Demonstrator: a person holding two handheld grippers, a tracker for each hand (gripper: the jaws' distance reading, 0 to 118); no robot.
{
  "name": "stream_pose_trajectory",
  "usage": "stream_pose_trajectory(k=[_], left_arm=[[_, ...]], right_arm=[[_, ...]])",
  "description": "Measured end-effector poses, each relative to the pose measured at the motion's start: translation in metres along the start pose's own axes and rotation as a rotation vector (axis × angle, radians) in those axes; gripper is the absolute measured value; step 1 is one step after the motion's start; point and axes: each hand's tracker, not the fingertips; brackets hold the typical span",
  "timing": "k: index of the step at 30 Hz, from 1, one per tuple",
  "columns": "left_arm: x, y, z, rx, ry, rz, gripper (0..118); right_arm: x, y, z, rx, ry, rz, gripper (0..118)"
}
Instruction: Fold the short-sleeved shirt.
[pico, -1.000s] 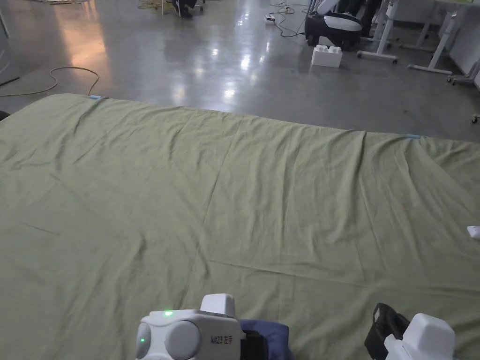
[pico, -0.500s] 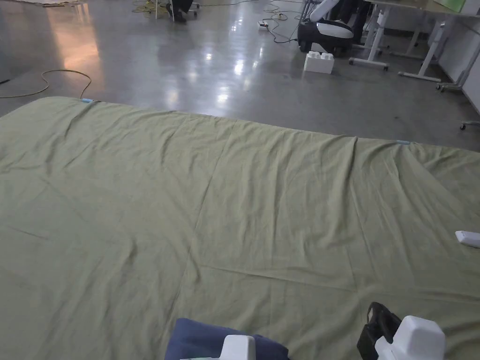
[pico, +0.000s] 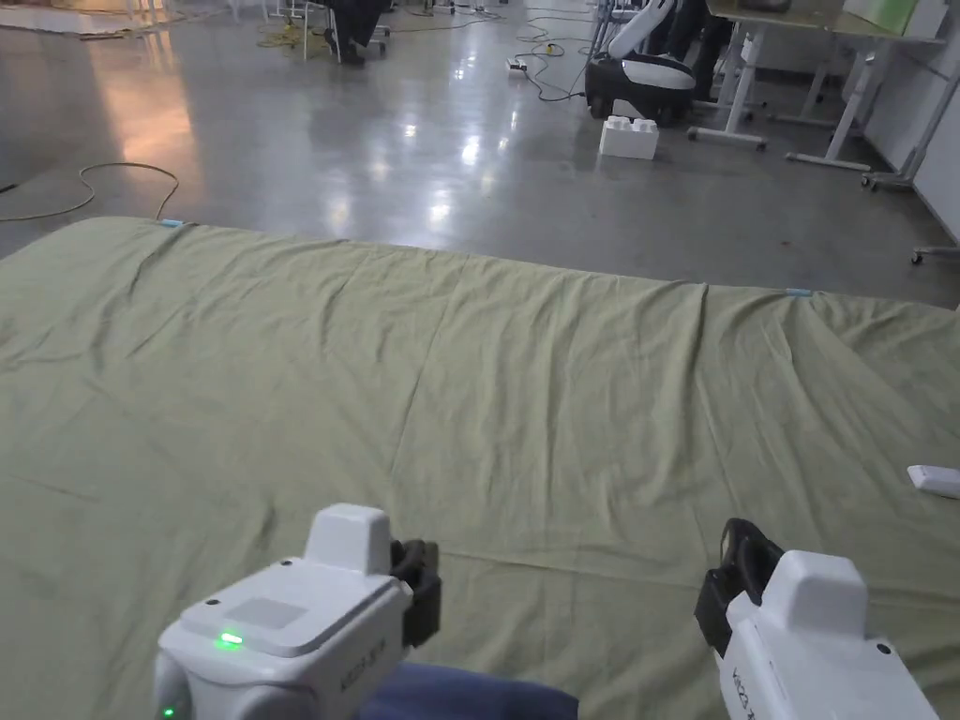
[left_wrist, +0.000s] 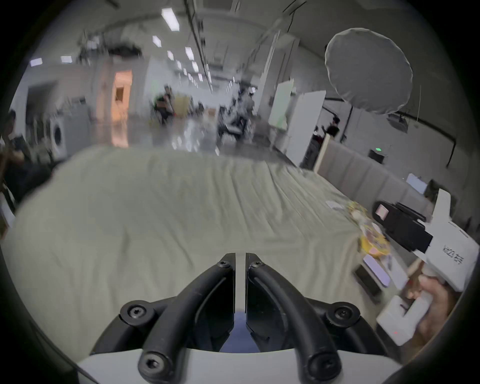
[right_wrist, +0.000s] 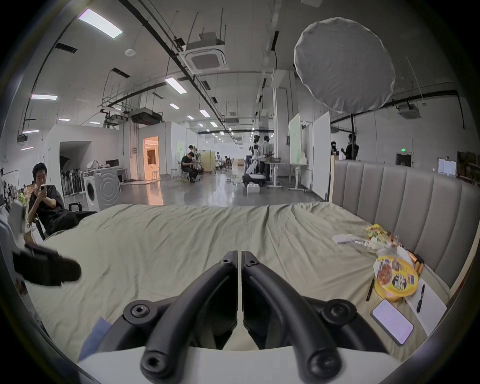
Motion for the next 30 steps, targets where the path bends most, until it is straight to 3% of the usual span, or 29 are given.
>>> stream_pose_trajectory(k=[6, 8, 16, 21, 25, 30], left_arm=[[-0.017, 0.015, 0.016, 0.222, 0.202, -0.166, 7], [-0.023, 0.015, 0.02, 0.294, 0.234, -0.148, 7], [-0.042, 0.017, 0.022, 0.343, 0.289, -0.134, 7], [-0.056, 0.009, 0.022, 0.301, 0.278, -0.111, 7], [-0.065, -0.006, 0.018, 0.238, 0.271, -0.097, 7], [-0.079, -0.031, 0.018, 0.152, 0.255, -0.052, 7]], right_arm=[[-0.014, 0.016, -0.002, 0.102, -0.04, 0.049, 3], [-0.018, 0.02, 0.0, 0.157, -0.053, 0.083, 3], [-0.019, 0.023, 0.003, 0.17, -0.064, 0.068, 3], [-0.029, -0.013, 0.025, 0.002, 0.035, 0.056, 3], [-0.059, -0.058, 0.039, -0.1, 0.122, 0.123, 3], [-0.099, -0.103, 0.039, -0.263, 0.215, 0.094, 3]])
